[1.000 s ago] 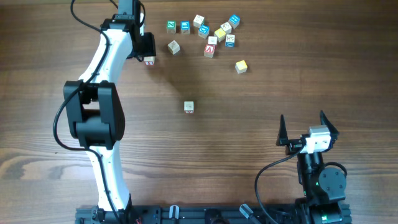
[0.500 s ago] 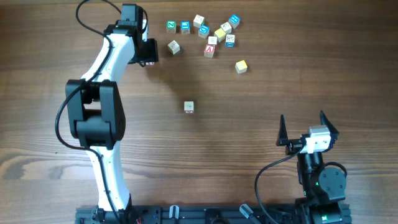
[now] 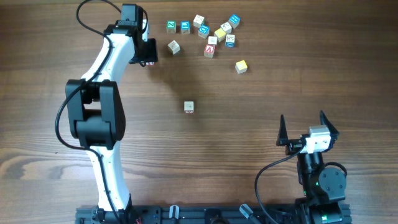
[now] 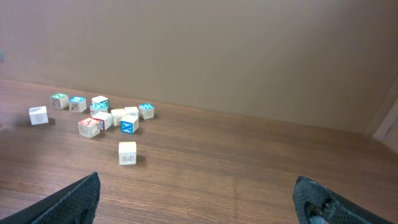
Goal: Form a horizontal line
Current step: 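Move the left gripper to the green-letter A block and grasp it, then place the A block on the table left of the N block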
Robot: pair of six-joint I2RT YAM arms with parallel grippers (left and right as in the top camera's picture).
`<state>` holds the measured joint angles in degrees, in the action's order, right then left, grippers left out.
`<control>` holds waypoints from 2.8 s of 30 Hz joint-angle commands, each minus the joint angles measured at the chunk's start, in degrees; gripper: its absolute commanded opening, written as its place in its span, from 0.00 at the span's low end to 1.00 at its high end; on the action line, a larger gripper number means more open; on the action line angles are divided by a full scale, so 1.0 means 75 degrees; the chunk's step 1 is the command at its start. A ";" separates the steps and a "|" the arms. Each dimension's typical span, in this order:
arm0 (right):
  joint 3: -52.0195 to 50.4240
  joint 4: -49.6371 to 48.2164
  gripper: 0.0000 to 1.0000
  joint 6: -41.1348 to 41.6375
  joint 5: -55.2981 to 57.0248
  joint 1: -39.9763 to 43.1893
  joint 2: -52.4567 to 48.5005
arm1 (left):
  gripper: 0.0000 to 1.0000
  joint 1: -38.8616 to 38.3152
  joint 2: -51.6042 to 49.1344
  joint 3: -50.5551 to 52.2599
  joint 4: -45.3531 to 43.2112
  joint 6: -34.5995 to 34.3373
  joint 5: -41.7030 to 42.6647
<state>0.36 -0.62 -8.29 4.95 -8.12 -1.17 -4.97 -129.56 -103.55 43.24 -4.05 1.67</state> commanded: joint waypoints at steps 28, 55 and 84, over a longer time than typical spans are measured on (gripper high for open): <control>-0.0009 -0.0020 1.00 -0.0090 -0.0064 0.0044 0.0050 | 0.27 -0.0020 0.1186 0.0079 0.0839 -0.0548 0.0484; -0.0009 -0.0023 1.00 -0.0093 -0.0064 0.0044 0.0050 | 0.29 -0.1810 0.2699 0.4619 -0.0434 -0.2556 0.0035; -0.0009 -0.0023 1.00 -0.0093 -0.0064 0.0044 0.0050 | 0.49 -0.1250 0.2675 0.4809 -0.1763 -0.3156 -0.1236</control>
<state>0.36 -0.62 -8.29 4.95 -8.12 -1.17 -16.69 -109.65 -67.79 29.30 -26.52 -5.98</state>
